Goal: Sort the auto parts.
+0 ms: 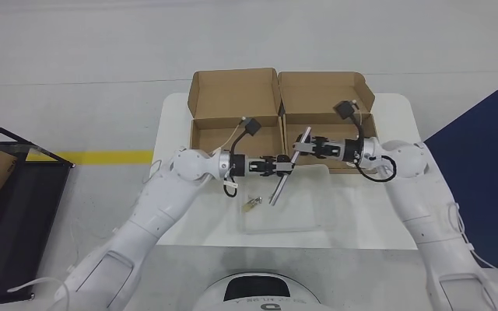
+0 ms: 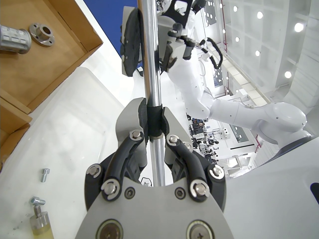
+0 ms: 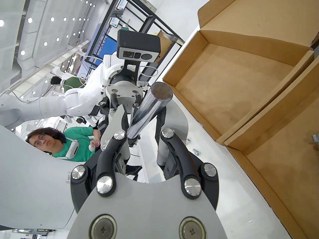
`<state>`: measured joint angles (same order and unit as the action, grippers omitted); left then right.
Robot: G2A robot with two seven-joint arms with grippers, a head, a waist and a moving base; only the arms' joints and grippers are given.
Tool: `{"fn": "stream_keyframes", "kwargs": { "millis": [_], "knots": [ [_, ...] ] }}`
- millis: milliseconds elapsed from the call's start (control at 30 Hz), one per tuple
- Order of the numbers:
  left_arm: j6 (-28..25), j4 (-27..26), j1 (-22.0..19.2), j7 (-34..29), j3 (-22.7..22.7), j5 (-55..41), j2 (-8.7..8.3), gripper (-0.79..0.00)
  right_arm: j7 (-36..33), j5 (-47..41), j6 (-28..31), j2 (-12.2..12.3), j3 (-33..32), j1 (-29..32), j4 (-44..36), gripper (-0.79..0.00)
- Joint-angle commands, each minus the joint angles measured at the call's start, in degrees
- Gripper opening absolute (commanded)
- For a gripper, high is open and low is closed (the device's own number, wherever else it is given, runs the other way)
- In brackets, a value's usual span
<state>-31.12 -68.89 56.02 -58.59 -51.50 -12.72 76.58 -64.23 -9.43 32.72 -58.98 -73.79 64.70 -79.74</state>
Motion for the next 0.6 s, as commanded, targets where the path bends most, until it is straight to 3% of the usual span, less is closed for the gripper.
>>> {"fn": "stream_keyframes", "kwargs": {
  "millis": [0,33,433,467,500,533,567],
  "knots": [
    [-0.02,-0.28,0.15,0.11,0.02,0.21,-0.07,-0.785,0.23,0.22,0.08,0.03,0.18,-0.09,0.06,-0.723],
    [-0.01,-0.38,0.21,0.16,0.01,0.26,-0.11,-0.785,0.23,0.34,0.06,0.07,0.25,-0.13,0.09,-0.785],
    [-0.2,-1.62,0.99,0.74,-0.02,0.65,-0.54,-0.785,-1.33,-2.51,1.43,0.66,0.03,0.4,-0.01,-0.785],
    [-0.18,-1.67,1.03,0.71,-0.09,0.38,-0.58,-0.459,-1.7,-3.26,1.58,0.67,0.18,0.34,0.15,-0.785],
    [-0.04,-1.71,1.09,0.67,-0.14,0.05,-0.61,-0.065,-2.07,-4.14,1.72,0.68,0.3,0.27,0.4,-0.785],
    [0.03,-1.81,1.14,0.56,-0.18,-0.36,-0.63,0.0,-2.35,-5.2,1.88,0.69,0.33,0.17,0.78,-0.785],
    [0.13,-1.87,1.17,0.33,-0.21,-0.75,-0.67,0.0,-2.6,-6.29,2.02,0.7,0.3,0.02,1.29,-0.785]
  ]
}}
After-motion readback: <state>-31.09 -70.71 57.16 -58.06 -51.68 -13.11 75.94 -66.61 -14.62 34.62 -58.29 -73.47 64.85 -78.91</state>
